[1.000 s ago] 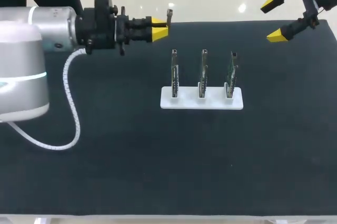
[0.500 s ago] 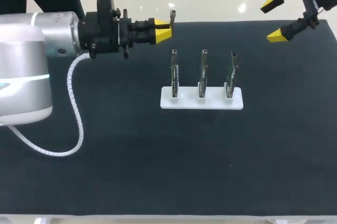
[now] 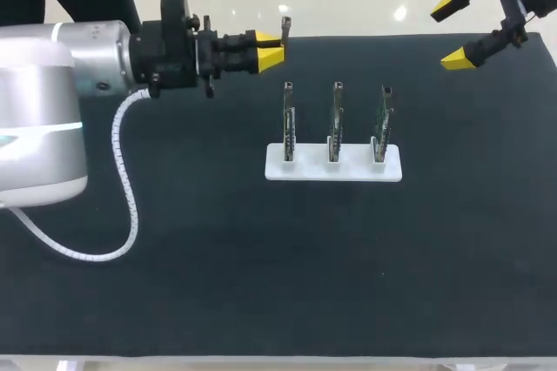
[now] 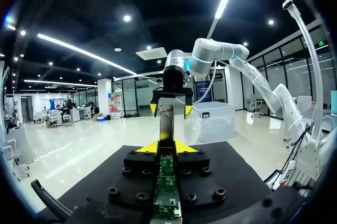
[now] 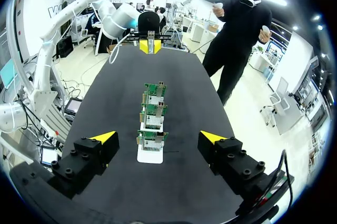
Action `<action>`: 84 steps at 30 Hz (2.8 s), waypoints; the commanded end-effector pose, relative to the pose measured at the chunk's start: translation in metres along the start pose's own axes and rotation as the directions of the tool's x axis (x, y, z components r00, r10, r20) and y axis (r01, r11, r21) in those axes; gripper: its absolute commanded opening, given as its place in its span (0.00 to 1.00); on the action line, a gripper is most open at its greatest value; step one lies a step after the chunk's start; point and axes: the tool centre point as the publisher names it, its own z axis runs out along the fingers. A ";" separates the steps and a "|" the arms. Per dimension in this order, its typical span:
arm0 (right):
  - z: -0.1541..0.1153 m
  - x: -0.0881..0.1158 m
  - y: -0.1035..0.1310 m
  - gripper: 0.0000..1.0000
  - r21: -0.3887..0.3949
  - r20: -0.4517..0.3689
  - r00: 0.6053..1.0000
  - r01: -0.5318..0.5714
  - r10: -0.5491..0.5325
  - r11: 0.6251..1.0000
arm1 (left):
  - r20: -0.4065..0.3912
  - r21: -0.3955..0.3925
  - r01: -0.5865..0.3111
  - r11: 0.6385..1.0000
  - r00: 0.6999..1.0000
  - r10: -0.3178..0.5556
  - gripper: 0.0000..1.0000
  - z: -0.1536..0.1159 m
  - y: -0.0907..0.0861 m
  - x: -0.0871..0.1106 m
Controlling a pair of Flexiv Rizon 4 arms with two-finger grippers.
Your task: Pick up the optical module with the left hand, and insert it into the network port with the right hand.
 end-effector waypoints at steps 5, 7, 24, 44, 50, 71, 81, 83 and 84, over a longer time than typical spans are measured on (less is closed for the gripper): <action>-0.006 -0.003 -0.001 1.00 -0.033 0.002 1.000 0.019 -0.019 0.999 | 0.001 -0.010 -0.002 1.000 1.000 0.002 0.00 0.000 -0.003 0.000; -0.006 -0.011 -0.002 1.00 -0.052 -0.004 1.000 0.005 -0.005 0.999 | 0.001 -0.010 -0.002 1.000 1.000 0.002 0.00 0.000 -0.003 0.000; 0.039 -0.101 -0.004 1.00 -0.092 -0.025 0.996 -0.093 0.091 0.991 | 0.001 -0.010 -0.002 1.000 1.000 0.002 0.00 0.000 -0.003 0.000; 0.090 -0.182 0.012 1.00 -0.072 -0.009 0.978 -0.210 0.210 0.975 | 0.001 -0.010 -0.002 1.000 1.000 0.002 0.00 0.000 -0.003 0.000; 0.101 -0.189 0.017 1.00 -0.058 0.000 0.976 -0.217 0.217 0.974 | 0.001 -0.010 -0.002 1.000 1.000 0.002 0.00 0.000 -0.003 0.000; 0.110 -0.180 0.029 0.86 -0.021 0.039 0.992 -0.116 0.117 0.993 | 0.001 -0.010 -0.002 1.000 1.000 0.002 0.00 0.000 -0.003 0.000; 0.116 -0.184 0.020 0.80 -0.020 0.032 0.994 -0.104 0.104 0.994 | 0.001 -0.010 -0.002 1.000 1.000 0.002 0.00 0.000 -0.003 0.000; 0.117 -0.184 0.019 0.75 -0.012 0.028 0.994 -0.102 0.103 0.995 | 0.001 -0.010 -0.002 1.000 1.000 0.002 0.00 0.000 -0.003 0.000; 0.118 -0.184 0.018 0.70 -0.012 0.028 0.994 -0.102 0.102 0.995 | 0.001 -0.010 -0.002 1.000 1.000 0.002 0.00 0.000 -0.003 0.000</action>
